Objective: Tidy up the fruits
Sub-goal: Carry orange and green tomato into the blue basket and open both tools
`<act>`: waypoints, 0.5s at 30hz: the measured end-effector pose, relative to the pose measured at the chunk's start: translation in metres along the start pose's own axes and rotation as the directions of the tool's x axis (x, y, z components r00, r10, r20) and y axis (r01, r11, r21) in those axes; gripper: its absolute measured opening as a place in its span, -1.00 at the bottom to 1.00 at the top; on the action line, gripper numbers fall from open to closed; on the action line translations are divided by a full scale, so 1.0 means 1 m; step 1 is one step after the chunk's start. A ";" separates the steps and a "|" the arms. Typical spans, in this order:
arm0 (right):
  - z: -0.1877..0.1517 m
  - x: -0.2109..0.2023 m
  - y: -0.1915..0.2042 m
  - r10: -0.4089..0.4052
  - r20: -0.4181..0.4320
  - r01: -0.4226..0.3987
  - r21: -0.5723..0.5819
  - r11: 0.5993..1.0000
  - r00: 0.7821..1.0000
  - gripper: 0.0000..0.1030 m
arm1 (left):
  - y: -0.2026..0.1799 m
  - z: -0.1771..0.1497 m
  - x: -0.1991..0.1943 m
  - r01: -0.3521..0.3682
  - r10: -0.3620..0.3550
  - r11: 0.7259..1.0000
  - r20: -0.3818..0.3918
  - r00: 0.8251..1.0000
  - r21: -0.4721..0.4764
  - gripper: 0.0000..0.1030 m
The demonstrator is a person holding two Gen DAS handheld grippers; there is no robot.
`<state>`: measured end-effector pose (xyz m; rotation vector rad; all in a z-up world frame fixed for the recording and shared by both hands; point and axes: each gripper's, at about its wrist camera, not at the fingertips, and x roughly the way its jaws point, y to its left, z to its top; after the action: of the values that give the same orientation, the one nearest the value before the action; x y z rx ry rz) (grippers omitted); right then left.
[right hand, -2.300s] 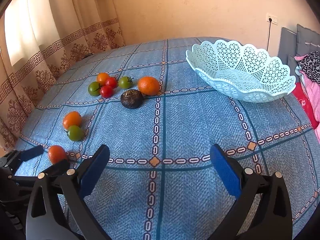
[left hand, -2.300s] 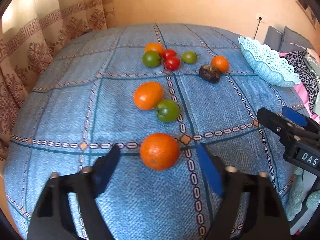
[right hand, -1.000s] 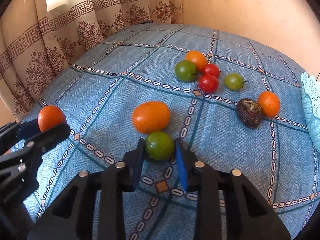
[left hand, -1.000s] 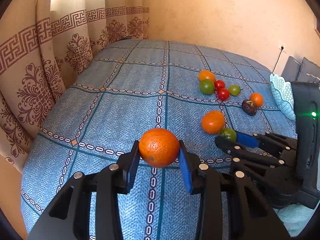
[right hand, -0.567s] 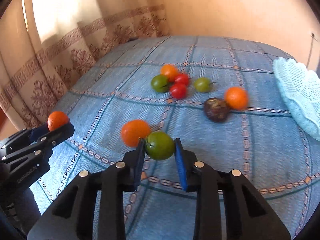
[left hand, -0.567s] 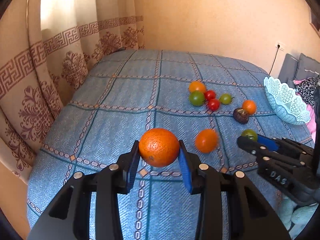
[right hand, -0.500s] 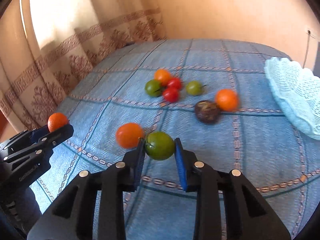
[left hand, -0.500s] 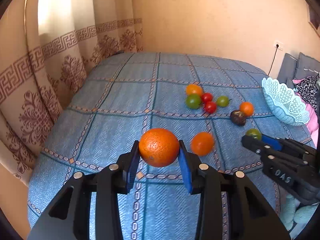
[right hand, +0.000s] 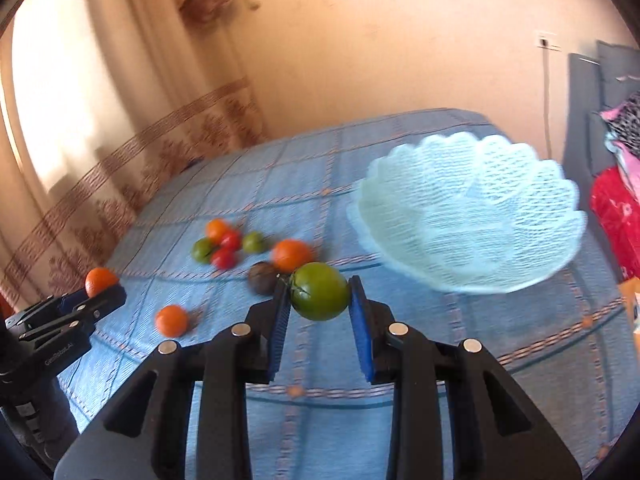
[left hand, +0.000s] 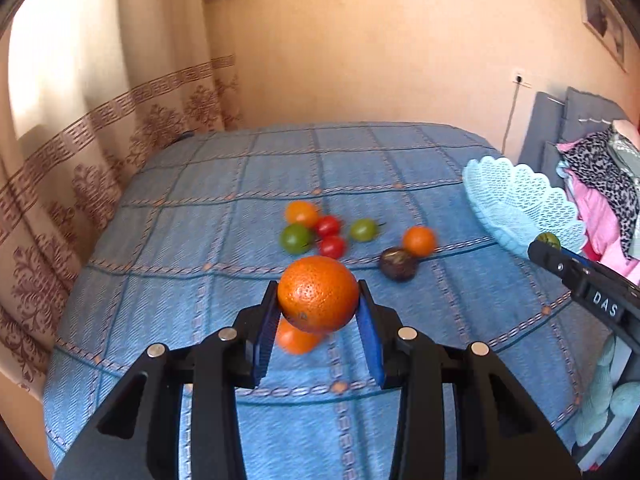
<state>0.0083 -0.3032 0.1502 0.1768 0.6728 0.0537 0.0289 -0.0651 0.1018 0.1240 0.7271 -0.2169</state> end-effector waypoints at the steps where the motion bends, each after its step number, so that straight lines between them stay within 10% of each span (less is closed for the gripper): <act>1: 0.003 -0.002 -0.008 -0.008 0.007 0.008 0.011 1.000 1.000 -0.41 | -0.005 0.003 0.001 0.009 -0.009 1.000 0.000 1.000 0.005 -0.27; 15: 0.030 0.000 -0.090 -0.181 0.032 0.178 0.095 0.979 0.983 -0.33 | -0.092 0.049 0.030 0.132 -0.134 0.984 0.006 0.991 0.116 -0.27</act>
<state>0.0257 -0.3961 0.1569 0.2046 0.6485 -0.1541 0.0603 -0.1685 0.1141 0.1843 0.7094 -0.3875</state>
